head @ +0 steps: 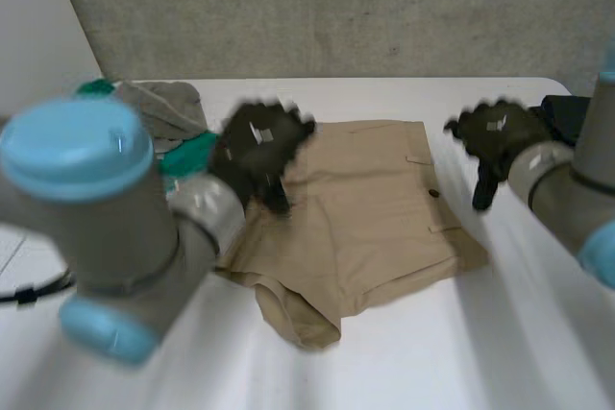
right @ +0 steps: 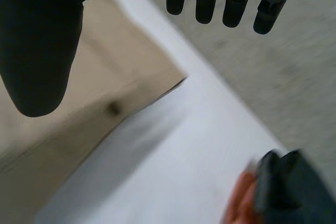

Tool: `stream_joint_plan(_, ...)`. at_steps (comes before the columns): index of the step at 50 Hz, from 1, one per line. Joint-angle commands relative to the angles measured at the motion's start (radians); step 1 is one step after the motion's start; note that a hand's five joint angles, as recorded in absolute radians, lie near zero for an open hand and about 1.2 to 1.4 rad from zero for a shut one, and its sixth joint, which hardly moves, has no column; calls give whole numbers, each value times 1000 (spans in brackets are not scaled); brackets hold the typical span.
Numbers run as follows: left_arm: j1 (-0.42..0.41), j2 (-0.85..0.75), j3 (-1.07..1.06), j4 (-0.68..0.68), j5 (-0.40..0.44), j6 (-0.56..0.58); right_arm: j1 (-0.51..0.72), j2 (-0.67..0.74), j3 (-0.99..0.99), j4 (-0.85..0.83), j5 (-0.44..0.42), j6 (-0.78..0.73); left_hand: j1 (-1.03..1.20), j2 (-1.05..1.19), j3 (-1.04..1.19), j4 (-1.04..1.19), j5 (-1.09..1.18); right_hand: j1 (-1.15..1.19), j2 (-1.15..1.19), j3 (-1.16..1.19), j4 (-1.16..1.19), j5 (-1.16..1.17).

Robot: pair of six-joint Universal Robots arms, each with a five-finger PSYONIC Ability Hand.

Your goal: Fold the laundry.

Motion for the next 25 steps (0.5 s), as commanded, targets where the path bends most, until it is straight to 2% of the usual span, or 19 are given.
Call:
stream_joint_plan(1, -177, 46, -197, 47, -6, -7, -1, -39, 260, -92, -94, -48, 83, 81, 80, 79, 74, 98, 110, 112, 111, 102)
stream_joint_plan(6, -263, -55, -216, 158, -15, 3, 2, -36, 391, -252, -115, -55, 83, 81, 80, 79, 74, 116, 128, 129, 129, 119)
stream_joint_plan(12, -275, -181, -162, 232, -73, 10, 10, -21, 483, -425, -117, -50, 153, 151, 150, 150, 145, 116, 128, 129, 129, 119)
stream_joint_plan(16, -243, -241, -109, 226, -157, 11, 8, -6, 497, -487, -118, -50, 408, 406, 405, 404, 399, 136, 148, 150, 149, 140)
stream_joint_plan(20, -191, -247, -112, 209, -225, 49, 5, 33, 481, -516, -121, -58, 503, 501, 500, 499, 494, 242, 254, 255, 255, 245)
stream_joint_plan(25, -131, -240, -150, 195, -301, 170, 4, 67, 468, -519, -120, -62, 629, 627, 626, 625, 620, 652, 664, 665, 665, 655)
